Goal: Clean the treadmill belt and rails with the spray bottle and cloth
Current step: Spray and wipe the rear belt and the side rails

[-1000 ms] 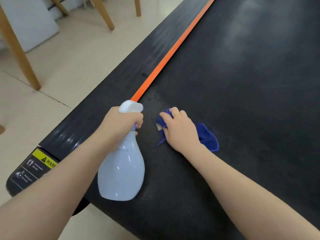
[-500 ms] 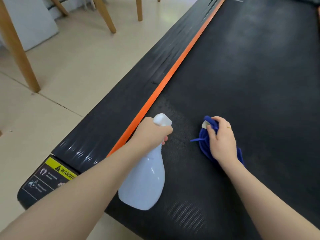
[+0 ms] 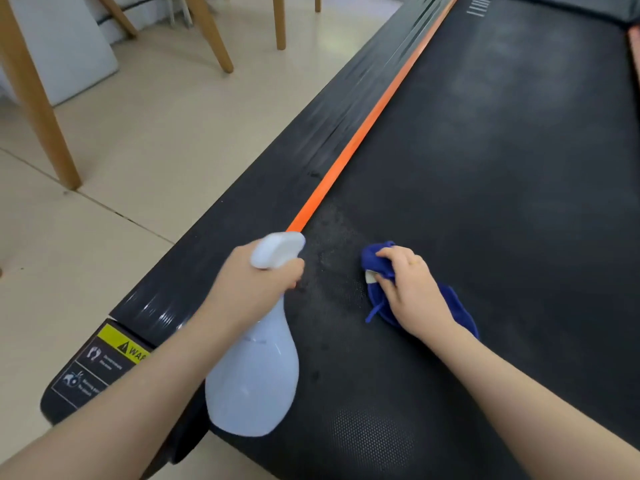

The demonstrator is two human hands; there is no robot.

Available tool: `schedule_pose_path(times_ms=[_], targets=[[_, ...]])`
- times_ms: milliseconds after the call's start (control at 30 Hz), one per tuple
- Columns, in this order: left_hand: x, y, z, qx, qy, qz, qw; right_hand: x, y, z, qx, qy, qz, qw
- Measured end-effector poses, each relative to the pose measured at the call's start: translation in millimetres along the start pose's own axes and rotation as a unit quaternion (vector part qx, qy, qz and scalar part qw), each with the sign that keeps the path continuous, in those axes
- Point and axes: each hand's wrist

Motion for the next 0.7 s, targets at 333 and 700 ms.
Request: schedule_pose_path(times_ms=[333,700], targets=[[16.9,21.9,-10.0,0.01,-0.084,0.071,0.994,43.1,-42.6,-59.9,-0.002,0.11,-0.019,0.994],[34.3,17.1,-7.0,0.048,-0.098,0.091,0.99,86.0,-45.1,-60.7,-0.028,0.005,-0.001,1.0]])
Point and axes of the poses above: each hand's wrist, its own x-axis towards the middle knuckle, its own y-axis out of the back of the hand, z = x × y, and after that the axes turned 1 degree about -y, right-handed
